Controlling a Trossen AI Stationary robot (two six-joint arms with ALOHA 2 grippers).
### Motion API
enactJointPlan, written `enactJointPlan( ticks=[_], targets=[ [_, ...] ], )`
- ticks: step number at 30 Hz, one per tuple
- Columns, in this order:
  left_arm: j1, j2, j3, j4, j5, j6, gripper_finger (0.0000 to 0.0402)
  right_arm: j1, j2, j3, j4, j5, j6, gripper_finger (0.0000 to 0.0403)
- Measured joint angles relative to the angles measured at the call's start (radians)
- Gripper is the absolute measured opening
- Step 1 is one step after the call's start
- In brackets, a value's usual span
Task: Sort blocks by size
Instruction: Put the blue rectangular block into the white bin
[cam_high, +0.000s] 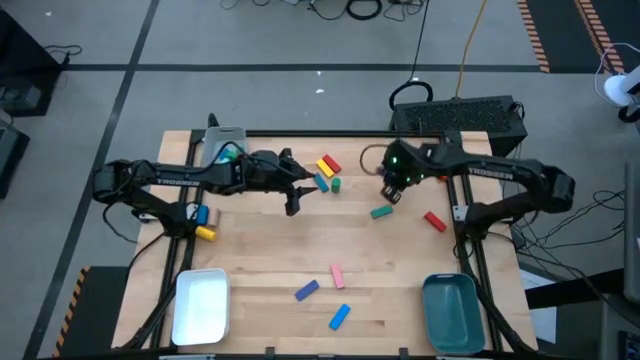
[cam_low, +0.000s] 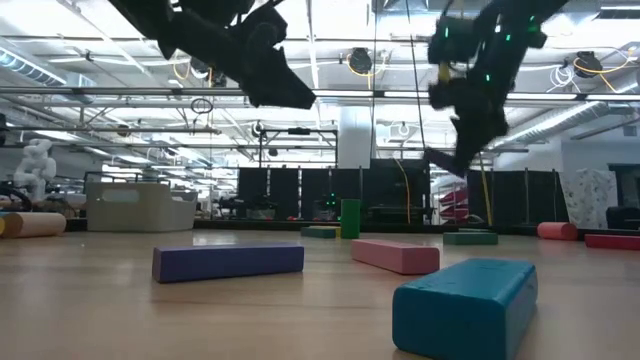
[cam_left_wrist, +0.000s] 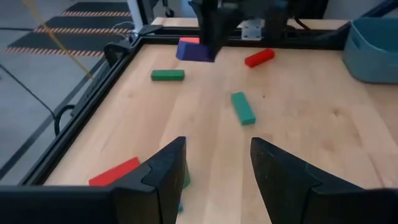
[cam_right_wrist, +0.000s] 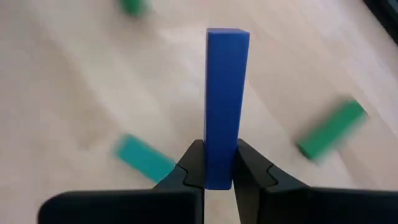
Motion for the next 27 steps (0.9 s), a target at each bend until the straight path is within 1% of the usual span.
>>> enactJointPlan(
  ticks=[3,6,9,11,17,19,21,23,27],
  targets=[
    [-0.017,0.000,0.000,0.015,0.003,0.000,0.0183,0.120,-0.006,0.000,0.106,0.002,-0.001,0.0028],
    [-0.032,0.008,0.000,0.036,0.023,-0.030,0.0183,0.216,0.004,0.000,0.232,0.013,-0.009,0.0028],
    [-0.052,0.030,0.000,0.067,0.024,-0.057,0.0188,0.293,0.021,0.000,0.344,0.060,-0.041,0.0028],
    [-0.065,0.051,0.000,0.095,0.024,-0.058,0.0201,0.327,0.025,0.000,0.407,0.082,-0.057,0.0028],
    [-0.089,0.115,0.000,0.215,0.023,-0.074,0.0264,0.381,0.032,0.000,0.506,0.090,-0.079,0.0028],
    [-0.090,0.126,0.000,0.240,0.023,-0.074,0.0277,0.395,0.041,0.001,0.551,0.089,-0.089,0.0028],
    [-0.092,0.138,0.001,0.284,0.024,-0.074,0.0282,0.406,0.047,0.000,0.559,0.089,-0.097,0.0028],
    [-0.097,0.144,0.001,0.302,0.024,-0.074,0.0280,0.417,0.064,0.001,0.607,0.089,-0.107,0.0028],
    [-0.110,0.156,0.001,0.335,0.024,-0.076,0.0261,0.434,0.100,0.001,0.646,0.089,-0.121,0.0028]
  ],
)
